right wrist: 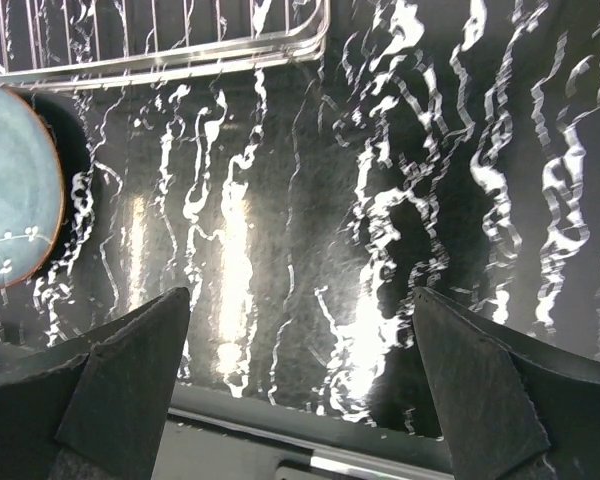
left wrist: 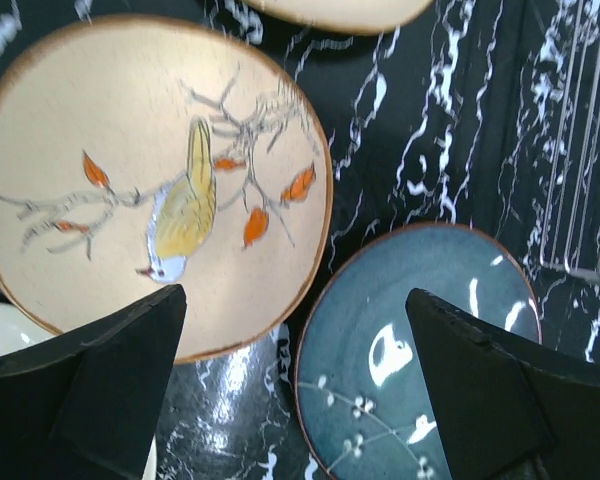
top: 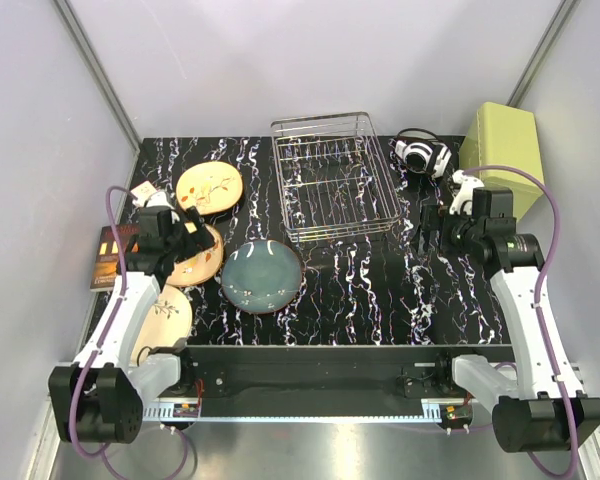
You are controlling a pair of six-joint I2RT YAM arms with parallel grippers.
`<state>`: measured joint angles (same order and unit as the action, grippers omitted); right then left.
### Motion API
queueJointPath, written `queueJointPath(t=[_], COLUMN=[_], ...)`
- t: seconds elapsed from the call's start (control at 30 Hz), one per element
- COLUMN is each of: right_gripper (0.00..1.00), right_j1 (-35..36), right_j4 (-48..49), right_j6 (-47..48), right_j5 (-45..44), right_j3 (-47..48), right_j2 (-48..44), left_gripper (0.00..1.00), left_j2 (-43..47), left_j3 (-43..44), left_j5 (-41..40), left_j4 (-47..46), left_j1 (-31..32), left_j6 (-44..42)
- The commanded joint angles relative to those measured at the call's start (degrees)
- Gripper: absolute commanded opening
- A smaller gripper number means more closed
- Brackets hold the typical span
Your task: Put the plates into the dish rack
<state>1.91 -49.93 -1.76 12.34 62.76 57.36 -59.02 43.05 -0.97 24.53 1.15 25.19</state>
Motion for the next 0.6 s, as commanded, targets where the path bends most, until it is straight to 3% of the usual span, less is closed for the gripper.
queueJointPath(t=[0.0, 0.13, 0.27, 0.37, 0.57], right_gripper=[1.0, 0.99, 0.94, 0.93, 0.95], right_j1=[0.0, 0.0, -0.2, -0.2, -0.2], right_j4=[4.1, 12.1, 22.8, 25.5, 28.4], right_j6=[-3.0, -5.0, -15.3, -16.2, -17.7], right_j5=[5.3, 19.5, 27.7, 28.7, 29.9], right_j3=[-1.9, -7.0, -12.2, -13.7, -16.4], right_j2=[-0.9, 1.1, 4.4, 6.9, 9.3], left_gripper=[0.99, 0.99, 0.99, 0.99, 0.84], left_j2=[0.6, -0.7, -0.7, -0.7, -2.8], left_j3=[-3.2, -5.3, -7.3, -9.1, -10.4], left_j5=[11.0, 13.1, 13.5, 11.3, 12.8], left_j4=[0.3, -1.6, -2.6, -3.1, -5.5], left_j1=[-4.0, -5.1, -4.5, -4.1, -2.0], left_j6=[4.2, 4.5, 2.9, 3.4, 2.8])
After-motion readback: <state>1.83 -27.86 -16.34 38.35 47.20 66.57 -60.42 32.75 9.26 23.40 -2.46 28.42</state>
